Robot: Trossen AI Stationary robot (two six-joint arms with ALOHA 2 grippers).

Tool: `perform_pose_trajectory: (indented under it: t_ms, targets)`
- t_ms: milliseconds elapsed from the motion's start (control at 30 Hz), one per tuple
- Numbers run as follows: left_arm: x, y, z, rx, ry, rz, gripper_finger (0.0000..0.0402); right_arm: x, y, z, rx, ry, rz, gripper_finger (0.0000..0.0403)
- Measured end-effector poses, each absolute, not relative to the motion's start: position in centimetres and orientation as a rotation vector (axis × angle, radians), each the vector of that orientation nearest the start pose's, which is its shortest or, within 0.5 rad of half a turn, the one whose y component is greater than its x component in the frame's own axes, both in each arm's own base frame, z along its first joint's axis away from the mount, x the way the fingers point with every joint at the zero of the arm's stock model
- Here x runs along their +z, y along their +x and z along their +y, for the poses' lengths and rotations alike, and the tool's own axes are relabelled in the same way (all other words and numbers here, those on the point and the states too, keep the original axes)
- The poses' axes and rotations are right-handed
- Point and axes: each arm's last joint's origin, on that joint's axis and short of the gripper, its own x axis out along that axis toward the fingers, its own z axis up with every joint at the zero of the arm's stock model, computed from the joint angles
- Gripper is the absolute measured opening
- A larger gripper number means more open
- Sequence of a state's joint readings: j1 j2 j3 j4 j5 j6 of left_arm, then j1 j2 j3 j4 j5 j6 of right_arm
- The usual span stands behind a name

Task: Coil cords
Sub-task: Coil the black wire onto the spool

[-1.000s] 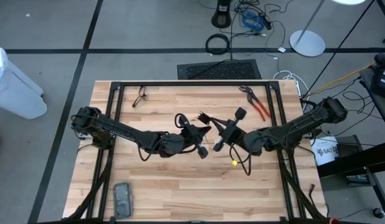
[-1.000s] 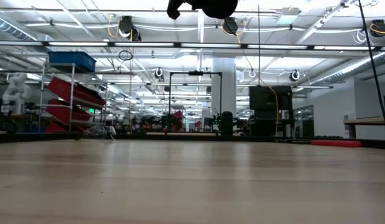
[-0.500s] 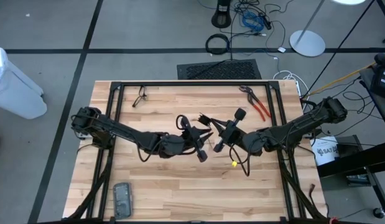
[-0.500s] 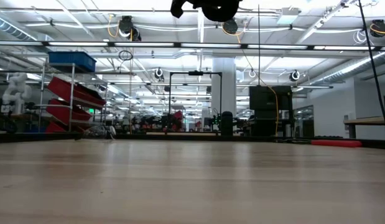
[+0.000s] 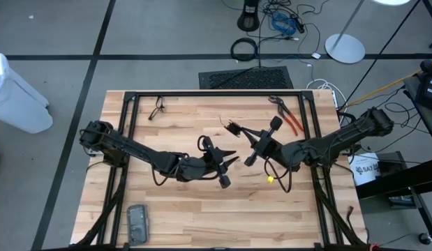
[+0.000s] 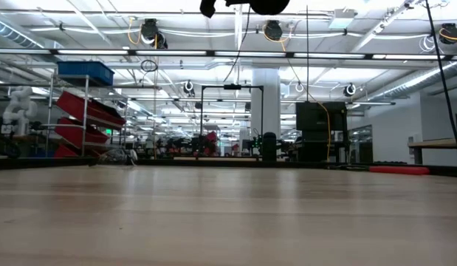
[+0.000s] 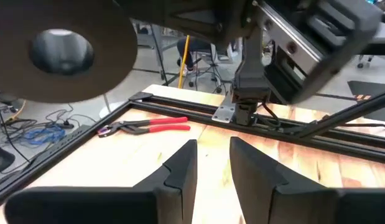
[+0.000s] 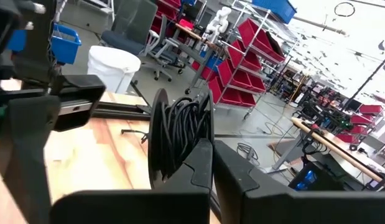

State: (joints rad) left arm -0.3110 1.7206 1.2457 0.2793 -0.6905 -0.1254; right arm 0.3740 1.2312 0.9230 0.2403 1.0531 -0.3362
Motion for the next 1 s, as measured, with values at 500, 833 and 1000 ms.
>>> perform_pose_trajectory:
  t_ms: [500,833,1000]
  targets:
    - [28.9,37.0,-11.5,0.615,0.011,0.128,0.0101,34.3,24.3,7.2,-0.652,-0.348,0.129,0.0000]
    - [26.5,37.5,-9.8,0.627,-0.023,0.265,0.0165,34.7,23.8,7.4,-0.638,-0.322,0.106,0.0000]
    - [25.4,38.4,-9.5,0.690,-0.029,0.233,0.0243,34.8,23.7,7.4,-0.638,-0.316,0.103,0.0000]
